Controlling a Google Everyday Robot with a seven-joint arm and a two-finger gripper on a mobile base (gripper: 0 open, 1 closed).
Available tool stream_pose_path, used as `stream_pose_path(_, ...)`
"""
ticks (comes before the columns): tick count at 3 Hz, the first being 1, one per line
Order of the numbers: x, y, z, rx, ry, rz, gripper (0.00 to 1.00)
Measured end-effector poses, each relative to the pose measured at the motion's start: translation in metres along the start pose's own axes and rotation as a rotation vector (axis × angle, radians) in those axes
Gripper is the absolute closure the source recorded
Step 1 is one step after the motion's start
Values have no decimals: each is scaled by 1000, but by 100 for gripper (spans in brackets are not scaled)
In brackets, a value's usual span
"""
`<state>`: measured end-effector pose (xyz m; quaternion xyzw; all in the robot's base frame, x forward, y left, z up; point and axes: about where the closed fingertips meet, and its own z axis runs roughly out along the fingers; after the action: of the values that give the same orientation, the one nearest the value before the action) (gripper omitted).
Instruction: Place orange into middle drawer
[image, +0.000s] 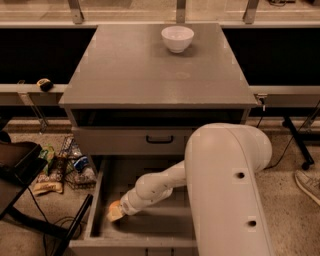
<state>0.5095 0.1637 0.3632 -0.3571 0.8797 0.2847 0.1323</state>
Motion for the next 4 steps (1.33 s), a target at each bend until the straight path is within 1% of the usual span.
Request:
stream_pose_path(1,-1,1,-3,0,0,0,82)
stream_pose_path(4,-1,1,-3,0,0,0,12)
